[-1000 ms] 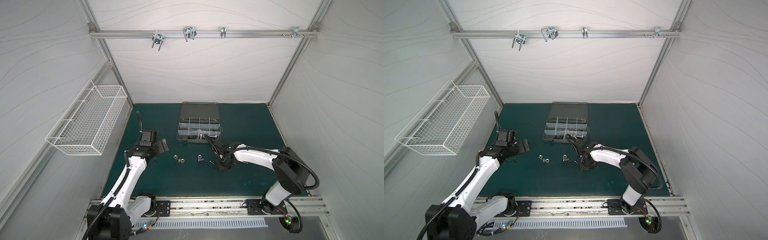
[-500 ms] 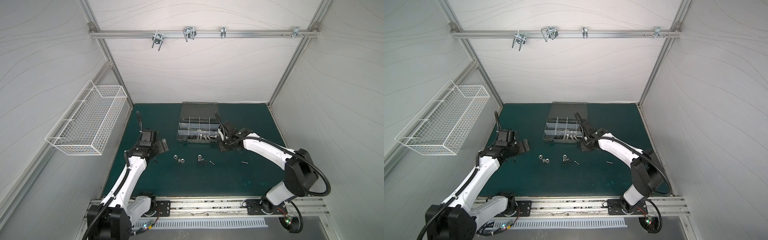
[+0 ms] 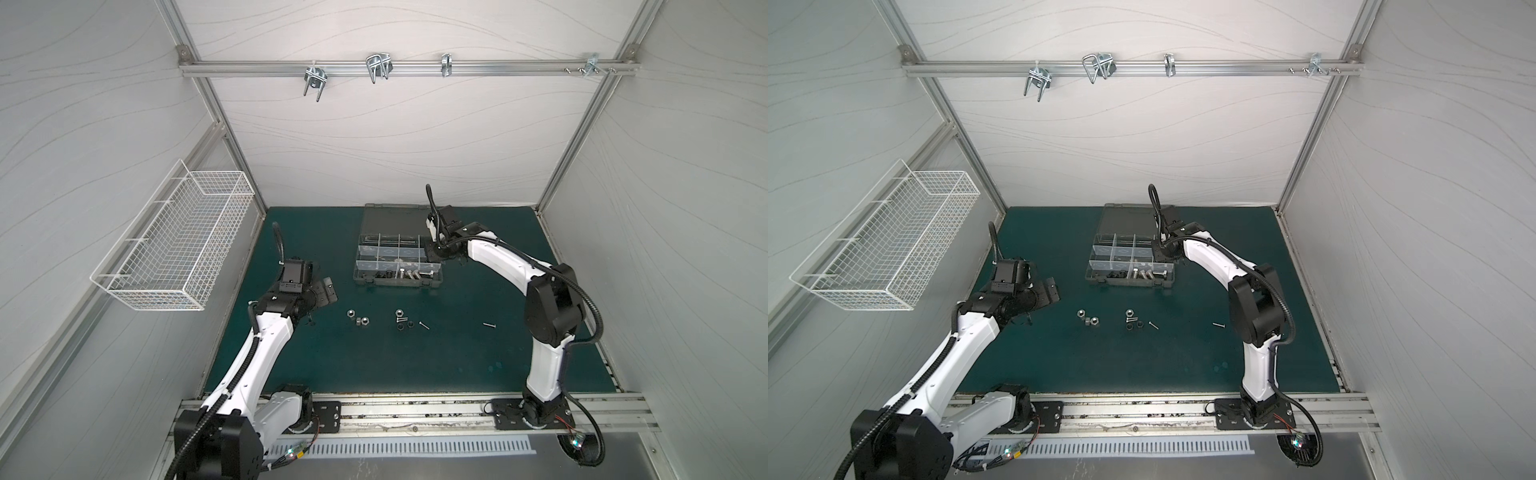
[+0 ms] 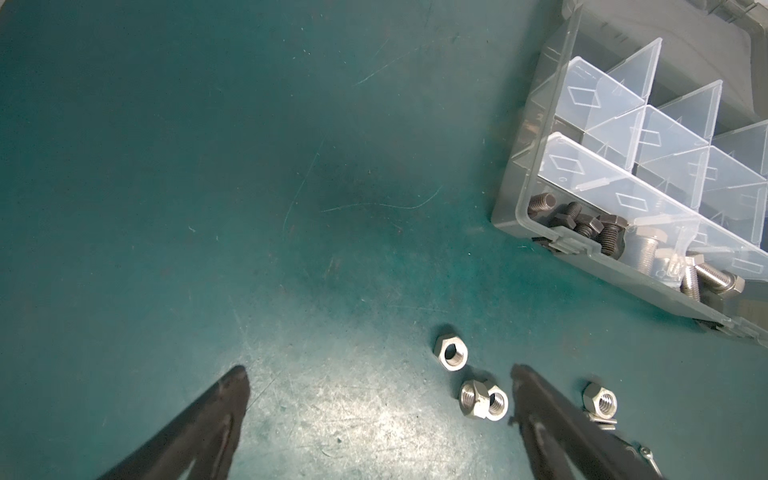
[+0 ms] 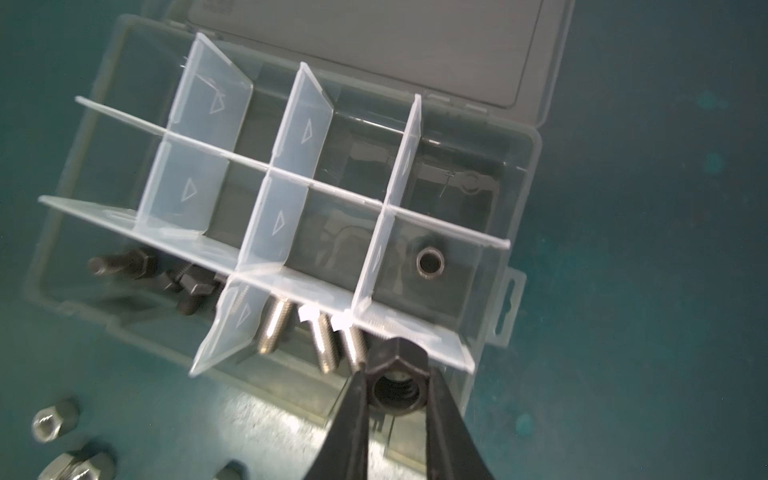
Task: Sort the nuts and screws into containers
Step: 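Carry the black nut with the right gripper over the box compartment, then open the right gripper to drop the nut into the compartment, then move the right gripper back over the black nuts on the mat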
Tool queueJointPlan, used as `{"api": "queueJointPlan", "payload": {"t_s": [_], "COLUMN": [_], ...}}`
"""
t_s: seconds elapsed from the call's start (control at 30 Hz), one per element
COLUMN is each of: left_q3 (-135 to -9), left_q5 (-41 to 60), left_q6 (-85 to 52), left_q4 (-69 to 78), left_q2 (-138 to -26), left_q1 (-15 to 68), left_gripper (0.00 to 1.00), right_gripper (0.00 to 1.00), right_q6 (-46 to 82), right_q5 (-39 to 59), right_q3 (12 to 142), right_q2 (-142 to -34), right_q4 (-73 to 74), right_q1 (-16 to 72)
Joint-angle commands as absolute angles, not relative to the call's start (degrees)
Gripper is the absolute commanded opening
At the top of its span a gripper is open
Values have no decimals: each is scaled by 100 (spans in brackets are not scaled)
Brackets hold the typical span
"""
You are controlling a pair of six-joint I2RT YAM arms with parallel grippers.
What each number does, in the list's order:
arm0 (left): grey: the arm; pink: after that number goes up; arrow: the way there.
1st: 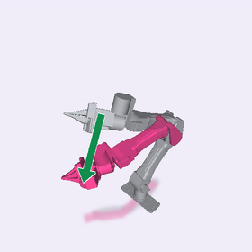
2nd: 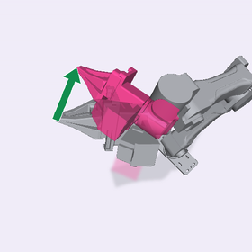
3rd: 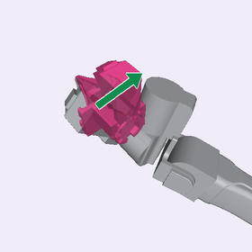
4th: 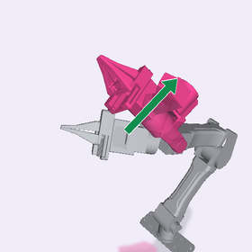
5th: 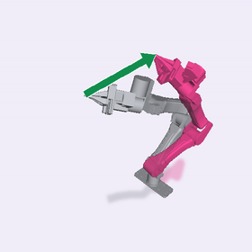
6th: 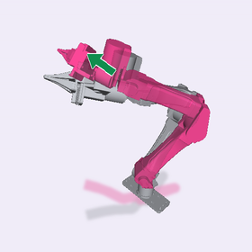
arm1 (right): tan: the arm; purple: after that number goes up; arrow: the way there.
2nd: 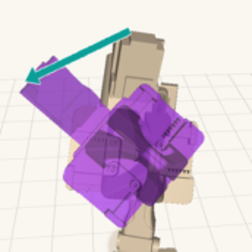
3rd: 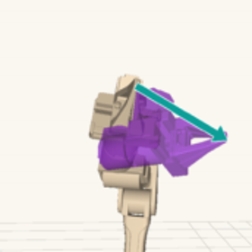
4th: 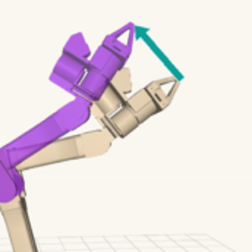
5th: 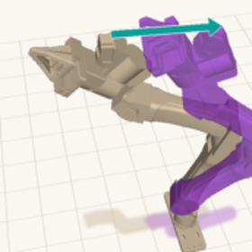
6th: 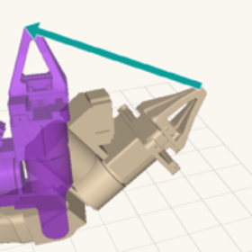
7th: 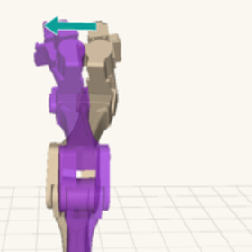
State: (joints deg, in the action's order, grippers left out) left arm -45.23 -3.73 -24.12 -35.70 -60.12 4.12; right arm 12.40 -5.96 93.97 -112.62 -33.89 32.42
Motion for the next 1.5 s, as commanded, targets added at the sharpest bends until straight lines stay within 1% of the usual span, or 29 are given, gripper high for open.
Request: {"api": "queueJointPlan", "payload": {"t_s": [0.0,0.37,0.53,0.67,0.8,0.93,1.2,1.47], "left_q3": [-4790,-4786,-4790,-4788,-4790,-4796,-4793,-4804], "left_q5": [-320,-316,-316,-316,-316,-316,-333,-281], "left_q6": [-2417,-2417,-2417,-2414,-2417,-2426,-2426,-2444], "left_q4": [-3560,-3556,-3553,-3551,-3553,-3557,-3547,-3552], "left_q2": [-5933,-5972,-5986,-6002,-6012,-6011,-5908,-5898], "left_q1": [378,368,352,352,344,343,335,325], "left_gripper": [99,99,99,99,99,99,99,99], "right_gripper": [0,2,6,16,32,38,39,38], "right_q6": [1004,959,968,967,952,955,1048,1177], "right_q5": [-576,-401,-377,-365,-359,-299,-148,-203], "right_q3": [9791,10401,10433,10451,10469,10416,10124,9205], "right_q2": [-11628,-12351,-12492,-12545,-12543,-12427,-11914,-10903], "right_q4": [-3517,-3662,-3674,-3679,-3713,-3711,-3676,-3507], "right_q1": [3174,3032,3012,3001,2995,2993,3023,3334]}}
